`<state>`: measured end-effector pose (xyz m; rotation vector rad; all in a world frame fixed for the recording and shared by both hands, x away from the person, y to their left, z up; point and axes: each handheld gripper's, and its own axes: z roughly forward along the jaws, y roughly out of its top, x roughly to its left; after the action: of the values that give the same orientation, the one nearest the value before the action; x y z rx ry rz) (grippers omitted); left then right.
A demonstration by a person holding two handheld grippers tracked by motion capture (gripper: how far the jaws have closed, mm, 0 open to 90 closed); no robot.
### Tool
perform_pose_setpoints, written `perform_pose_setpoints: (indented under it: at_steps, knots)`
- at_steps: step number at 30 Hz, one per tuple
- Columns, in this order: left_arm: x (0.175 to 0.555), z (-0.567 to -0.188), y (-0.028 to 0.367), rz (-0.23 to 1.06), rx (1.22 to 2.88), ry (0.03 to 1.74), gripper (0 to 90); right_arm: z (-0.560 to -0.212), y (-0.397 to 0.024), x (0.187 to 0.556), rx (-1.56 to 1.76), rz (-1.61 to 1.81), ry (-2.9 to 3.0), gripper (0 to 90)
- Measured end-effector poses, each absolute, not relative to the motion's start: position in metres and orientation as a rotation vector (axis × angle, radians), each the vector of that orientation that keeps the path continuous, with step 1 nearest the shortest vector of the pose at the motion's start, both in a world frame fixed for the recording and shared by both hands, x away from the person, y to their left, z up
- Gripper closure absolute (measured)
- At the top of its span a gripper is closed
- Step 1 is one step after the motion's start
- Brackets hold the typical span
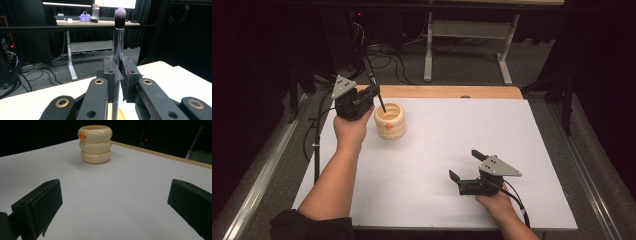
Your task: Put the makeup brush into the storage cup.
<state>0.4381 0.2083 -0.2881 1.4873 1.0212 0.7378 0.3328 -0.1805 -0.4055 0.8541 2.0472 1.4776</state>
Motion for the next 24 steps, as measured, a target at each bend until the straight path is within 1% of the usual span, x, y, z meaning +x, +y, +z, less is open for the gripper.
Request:
perform_pose_setpoints:
  at_steps: [24]
  knots:
    - [0.452, -0.309, 0.205, 0.721, 1.523, 1.071, 83.6, -0.407, -0.180, 0.333, 0.845, 1.482, 2.068, 1.0]
